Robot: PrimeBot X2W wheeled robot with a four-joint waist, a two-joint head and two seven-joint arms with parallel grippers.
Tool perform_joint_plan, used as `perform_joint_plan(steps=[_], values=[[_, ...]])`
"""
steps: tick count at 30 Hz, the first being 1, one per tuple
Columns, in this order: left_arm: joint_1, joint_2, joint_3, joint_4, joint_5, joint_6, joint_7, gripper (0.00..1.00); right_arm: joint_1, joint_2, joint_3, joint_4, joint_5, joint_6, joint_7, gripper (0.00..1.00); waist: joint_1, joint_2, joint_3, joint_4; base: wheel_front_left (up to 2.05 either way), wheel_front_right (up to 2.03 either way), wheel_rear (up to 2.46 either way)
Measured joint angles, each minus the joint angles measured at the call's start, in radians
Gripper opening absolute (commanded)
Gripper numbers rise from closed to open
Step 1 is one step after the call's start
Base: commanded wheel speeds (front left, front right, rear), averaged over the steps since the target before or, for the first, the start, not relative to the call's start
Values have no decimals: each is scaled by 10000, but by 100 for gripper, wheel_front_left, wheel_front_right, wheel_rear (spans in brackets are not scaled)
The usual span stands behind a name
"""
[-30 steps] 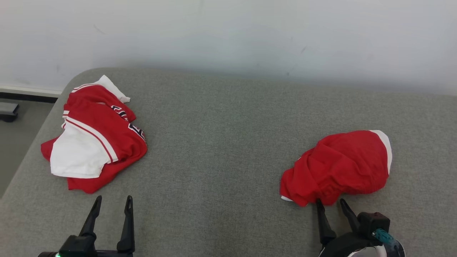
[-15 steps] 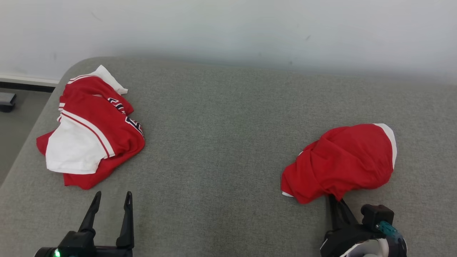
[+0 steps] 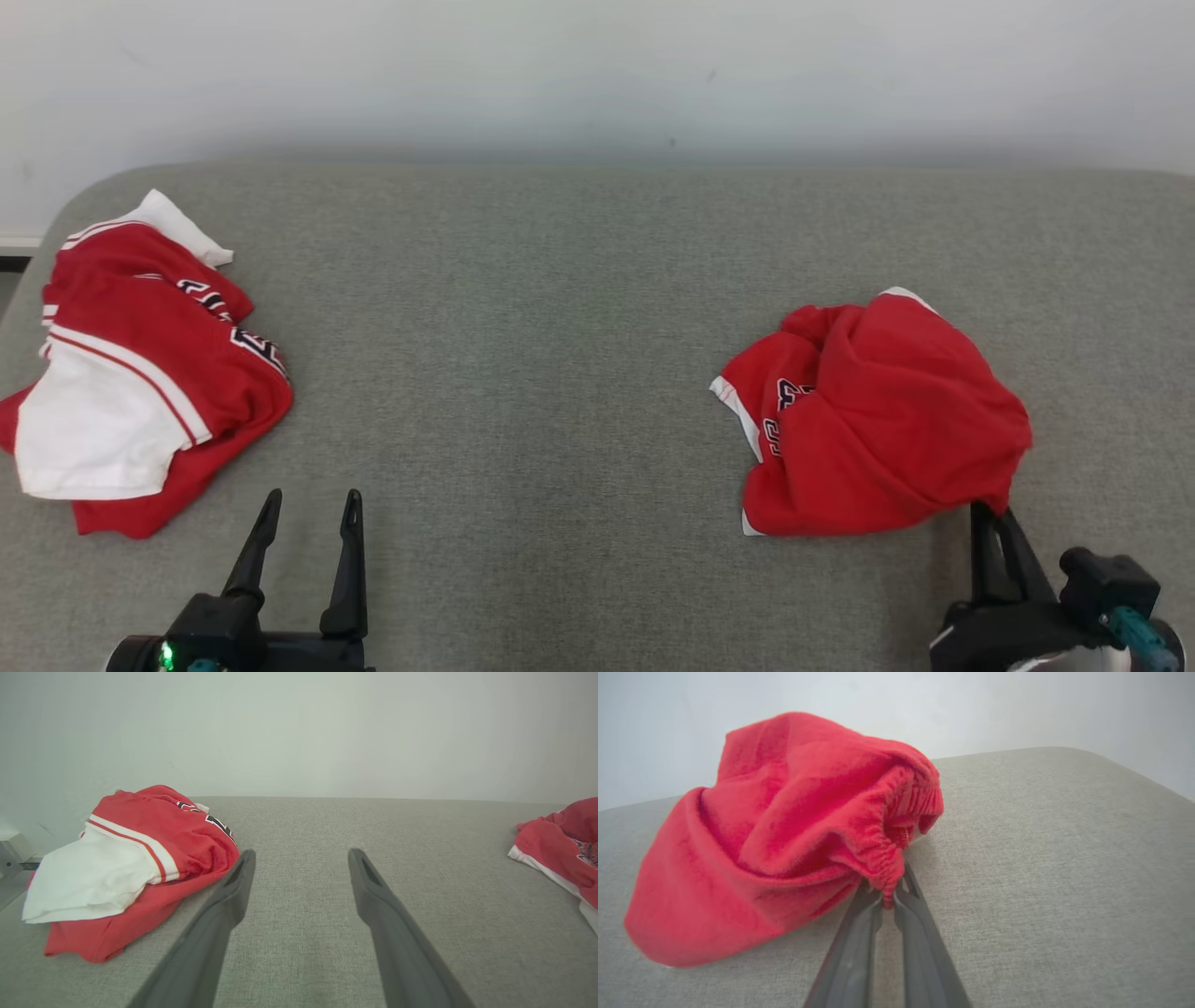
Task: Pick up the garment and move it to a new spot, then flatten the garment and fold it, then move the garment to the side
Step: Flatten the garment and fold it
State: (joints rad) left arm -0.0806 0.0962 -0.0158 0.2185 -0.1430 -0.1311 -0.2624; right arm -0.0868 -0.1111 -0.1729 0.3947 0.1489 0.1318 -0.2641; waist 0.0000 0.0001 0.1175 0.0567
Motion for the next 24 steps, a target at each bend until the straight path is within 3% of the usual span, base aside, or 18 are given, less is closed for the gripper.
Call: perform_joint_plan(steps=[6, 14, 24], values=[[30, -90, -121, 119, 10, 0, 0, 100, -34, -73, 81, -1047, -203, 0, 2, 0, 0, 0, -94, -185, 0, 0, 0], [90, -157, -431, 326, -13, 0, 0, 100, -477, -146, 1430, -1751, -418, 0, 2, 0, 0, 0, -402, 148, 0, 0, 0], [150, -255, -886, 583, -157, 0, -2, 100, -1385, 33, 4362, -215, -295, 0, 0, 0, 0, 0, -703, 985, 0, 0, 0]])
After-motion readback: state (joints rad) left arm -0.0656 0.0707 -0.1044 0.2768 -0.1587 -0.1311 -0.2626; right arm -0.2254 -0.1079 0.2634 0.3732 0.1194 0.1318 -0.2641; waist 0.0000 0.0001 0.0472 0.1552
